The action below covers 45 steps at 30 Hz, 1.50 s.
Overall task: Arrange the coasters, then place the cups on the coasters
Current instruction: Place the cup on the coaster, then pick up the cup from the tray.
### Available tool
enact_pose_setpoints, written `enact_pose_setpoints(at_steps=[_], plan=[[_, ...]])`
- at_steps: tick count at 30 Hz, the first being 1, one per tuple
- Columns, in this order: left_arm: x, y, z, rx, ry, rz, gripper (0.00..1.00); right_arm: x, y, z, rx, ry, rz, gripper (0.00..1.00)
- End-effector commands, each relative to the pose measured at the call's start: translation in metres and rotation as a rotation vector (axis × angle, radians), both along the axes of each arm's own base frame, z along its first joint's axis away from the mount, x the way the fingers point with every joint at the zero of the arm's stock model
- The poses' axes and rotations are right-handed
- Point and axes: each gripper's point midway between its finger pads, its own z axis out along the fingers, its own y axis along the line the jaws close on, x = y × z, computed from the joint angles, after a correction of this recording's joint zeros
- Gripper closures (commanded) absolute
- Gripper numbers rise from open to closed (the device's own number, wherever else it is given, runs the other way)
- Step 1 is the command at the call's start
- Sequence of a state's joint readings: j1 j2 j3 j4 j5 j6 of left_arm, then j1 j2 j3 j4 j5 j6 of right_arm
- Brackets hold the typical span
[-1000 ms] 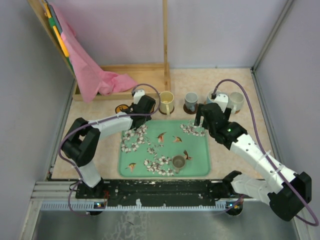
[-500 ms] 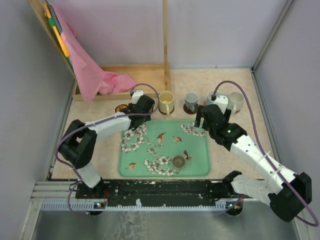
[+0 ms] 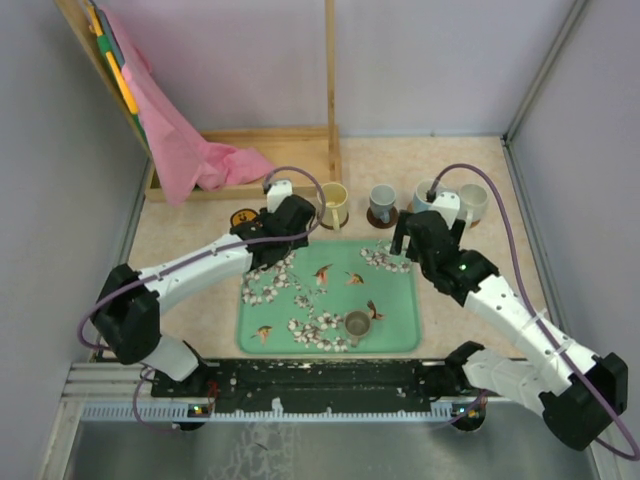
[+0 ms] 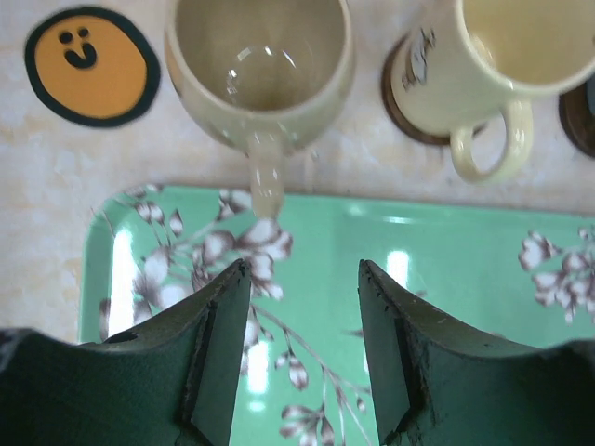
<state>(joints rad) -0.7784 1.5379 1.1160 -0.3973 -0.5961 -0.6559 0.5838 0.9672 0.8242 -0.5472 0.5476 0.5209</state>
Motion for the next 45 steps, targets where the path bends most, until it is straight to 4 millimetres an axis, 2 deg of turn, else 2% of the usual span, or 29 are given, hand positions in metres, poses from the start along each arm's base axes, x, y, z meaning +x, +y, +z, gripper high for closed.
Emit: enact_pose_setpoints(at_steps=[1,11,20,26,38,45], plan=[[-0.029,-0.009,0.010,0.008,0.025,-0.012,0.43,0.004,-0.004,0.013,0.035,-0.056,-0.029,0.10],[-0.094,-0.035,0.006,-0.051,0.111,-0.134,0.44,0.002,-0.005,0.016,0.041,-0.071,-0.023,0.10],[-0.152,-0.057,-0.025,-0.014,0.204,-0.258,0.44,0.003,-0.005,0.014,0.036,-0.071,-0.020,0.10],[-0.187,-0.074,-0.035,-0.011,0.232,-0.300,0.44,0.002,-0.009,0.013,0.015,-0.068,-0.029,0.10],[-0.242,-0.100,-0.046,-0.011,0.230,-0.347,0.44,0.000,-0.014,0.010,0.005,-0.071,-0.052,0.10],[-0.264,-0.113,-0.046,-0.037,0.200,-0.369,0.45,-0.003,-0.017,0.013,0.015,-0.084,-0.057,0.10]])
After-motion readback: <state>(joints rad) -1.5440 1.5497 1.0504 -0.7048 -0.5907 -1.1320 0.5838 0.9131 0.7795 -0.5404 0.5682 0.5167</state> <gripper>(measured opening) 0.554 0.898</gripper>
